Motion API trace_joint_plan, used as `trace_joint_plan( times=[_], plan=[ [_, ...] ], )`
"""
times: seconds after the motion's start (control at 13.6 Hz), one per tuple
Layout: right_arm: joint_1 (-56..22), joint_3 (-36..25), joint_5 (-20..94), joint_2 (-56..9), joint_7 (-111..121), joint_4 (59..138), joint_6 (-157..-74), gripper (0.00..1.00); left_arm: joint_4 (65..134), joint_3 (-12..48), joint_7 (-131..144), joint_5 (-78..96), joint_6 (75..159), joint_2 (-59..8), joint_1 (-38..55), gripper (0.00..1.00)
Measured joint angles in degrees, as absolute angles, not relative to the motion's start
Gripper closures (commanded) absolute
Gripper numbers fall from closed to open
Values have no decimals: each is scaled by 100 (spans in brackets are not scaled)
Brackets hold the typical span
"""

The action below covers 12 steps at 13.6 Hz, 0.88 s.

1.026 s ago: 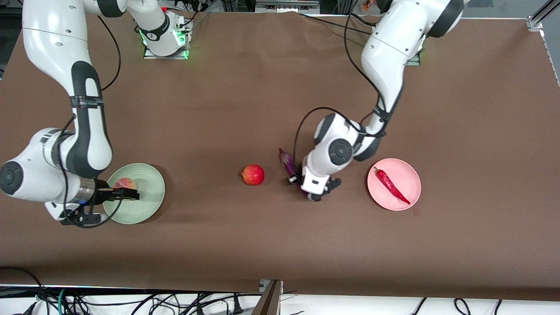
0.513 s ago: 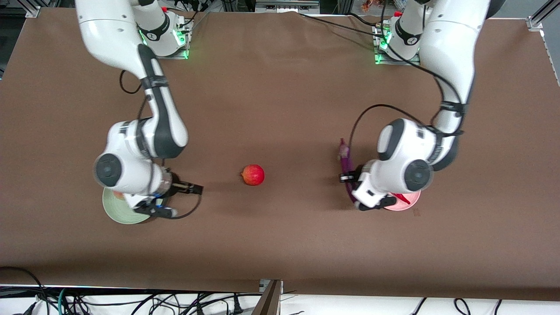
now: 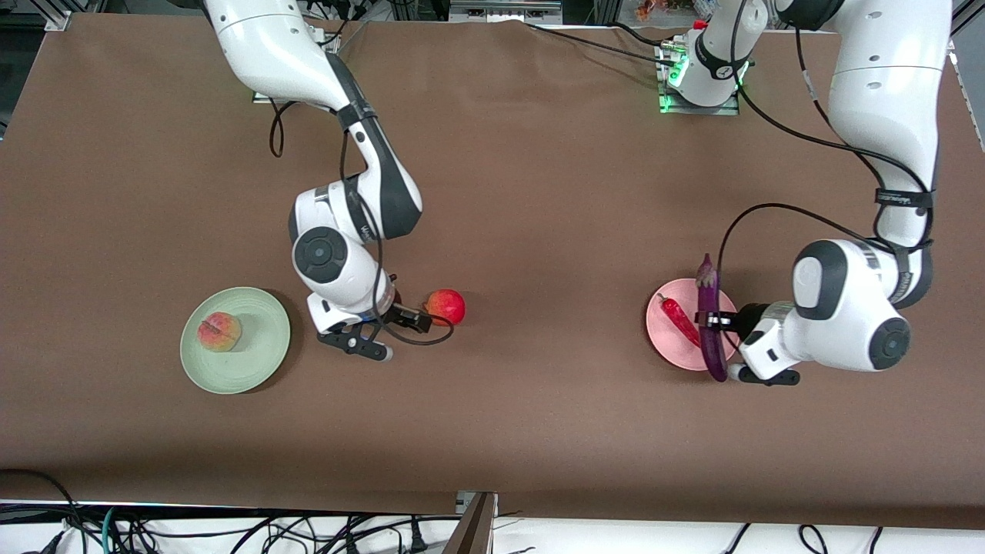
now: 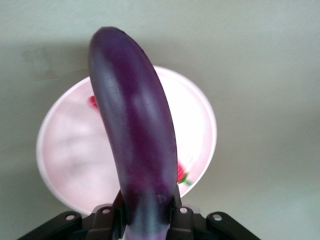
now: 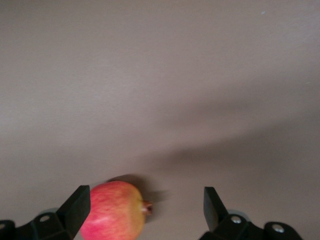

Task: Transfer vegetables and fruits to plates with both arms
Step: 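Lower the eggplant onto the pink plate while the right gripper grasps the pomegranate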

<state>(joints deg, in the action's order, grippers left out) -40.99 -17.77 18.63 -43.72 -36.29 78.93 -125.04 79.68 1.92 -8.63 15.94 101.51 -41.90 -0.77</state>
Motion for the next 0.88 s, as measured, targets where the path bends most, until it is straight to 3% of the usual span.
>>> trace_joint_plan(
  times=[0.29,0.88],
  plan=[
    [-4368,-1773,1863,-4555,-3978,7902,-13076,0,8082,206,-1052,1595,10057,-4296,-279,100],
    [-4594,-1773,1864,-4724,-4052,7908,-13137,0,8142,228,-1051,2075,10062,-4620,-332,100]
  ],
)
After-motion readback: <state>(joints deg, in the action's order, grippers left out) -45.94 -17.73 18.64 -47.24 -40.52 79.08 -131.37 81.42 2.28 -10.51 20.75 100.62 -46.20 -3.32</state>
